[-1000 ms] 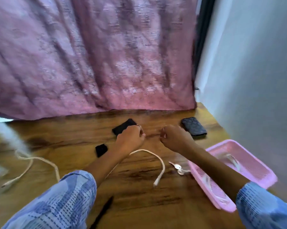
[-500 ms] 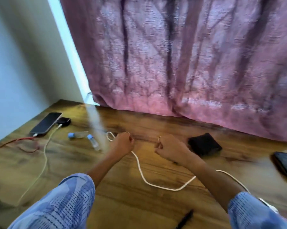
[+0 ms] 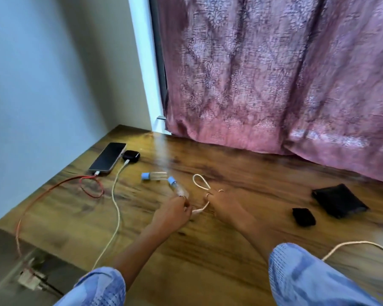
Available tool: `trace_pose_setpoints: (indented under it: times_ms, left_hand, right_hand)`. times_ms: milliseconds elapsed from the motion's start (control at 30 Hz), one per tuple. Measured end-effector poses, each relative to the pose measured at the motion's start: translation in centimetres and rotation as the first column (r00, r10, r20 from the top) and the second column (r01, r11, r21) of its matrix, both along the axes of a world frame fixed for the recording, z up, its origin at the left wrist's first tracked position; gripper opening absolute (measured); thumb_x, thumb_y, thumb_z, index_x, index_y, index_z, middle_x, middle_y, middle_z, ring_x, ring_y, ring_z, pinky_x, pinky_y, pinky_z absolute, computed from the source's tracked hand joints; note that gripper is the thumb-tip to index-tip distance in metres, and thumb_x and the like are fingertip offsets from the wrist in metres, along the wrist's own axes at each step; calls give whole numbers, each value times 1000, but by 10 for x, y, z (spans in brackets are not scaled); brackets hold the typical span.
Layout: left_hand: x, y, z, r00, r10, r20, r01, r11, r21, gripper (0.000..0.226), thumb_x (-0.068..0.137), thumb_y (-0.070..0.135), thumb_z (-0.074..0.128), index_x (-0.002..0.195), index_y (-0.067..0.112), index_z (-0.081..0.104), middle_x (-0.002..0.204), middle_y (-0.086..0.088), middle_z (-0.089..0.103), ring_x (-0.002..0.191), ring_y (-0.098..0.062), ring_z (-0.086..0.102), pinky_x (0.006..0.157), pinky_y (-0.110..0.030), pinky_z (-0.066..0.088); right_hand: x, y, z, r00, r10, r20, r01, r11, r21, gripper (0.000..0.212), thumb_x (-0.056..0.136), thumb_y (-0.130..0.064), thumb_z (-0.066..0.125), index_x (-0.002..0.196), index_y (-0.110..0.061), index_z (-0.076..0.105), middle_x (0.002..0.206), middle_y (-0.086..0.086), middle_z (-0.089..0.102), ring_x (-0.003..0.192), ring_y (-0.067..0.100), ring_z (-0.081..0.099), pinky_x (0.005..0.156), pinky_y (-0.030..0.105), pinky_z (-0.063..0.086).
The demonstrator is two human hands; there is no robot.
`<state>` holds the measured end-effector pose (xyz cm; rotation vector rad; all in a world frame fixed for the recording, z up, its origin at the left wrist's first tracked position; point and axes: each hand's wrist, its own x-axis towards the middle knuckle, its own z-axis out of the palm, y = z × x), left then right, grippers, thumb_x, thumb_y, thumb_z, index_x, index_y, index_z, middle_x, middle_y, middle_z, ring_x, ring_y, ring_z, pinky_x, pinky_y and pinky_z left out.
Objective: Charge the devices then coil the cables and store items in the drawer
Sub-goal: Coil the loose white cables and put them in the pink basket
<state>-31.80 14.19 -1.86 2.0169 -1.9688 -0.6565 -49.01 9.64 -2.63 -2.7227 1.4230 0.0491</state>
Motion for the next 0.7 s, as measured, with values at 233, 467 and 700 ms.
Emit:
trace_pose_setpoints:
  times_ms: [233, 467, 700]
  left_hand:
    - [-8, -8, 7, 990, -131, 43, 133, 990, -46, 35, 89, 32, 55, 120, 15, 55, 124, -4, 55, 115, -24, 54, 92, -36, 45]
    - [-43, -41, 58, 959, -197, 202, 247, 933, -261, 20, 91, 13, 47, 108, 13, 57, 115, -8, 61, 104, -30, 59, 79, -38, 47]
    - [-62, -61, 113, 936, -329, 123, 349, 841, -412, 20, 95, 30, 44, 93, 18, 60, 99, -8, 66, 90, -32, 63, 64, -36, 42]
  right_hand:
    - [-2, -5, 2, 994, 16, 111, -8, 997, -76, 13, 88, -9, 47, 96, -13, 56, 105, 8, 61, 90, 31, 60, 70, 38, 41]
    - [-19, -10, 43, 923, 48, 381, 29, 980, -196, 31, 89, -1, 47, 114, -18, 54, 110, 0, 56, 94, 26, 57, 69, 37, 47]
    - [-51, -15, 104, 801, 42, 598, 231, 899, -372, 22, 85, -12, 66, 105, -10, 58, 110, 5, 50, 99, 18, 51, 86, 30, 45]
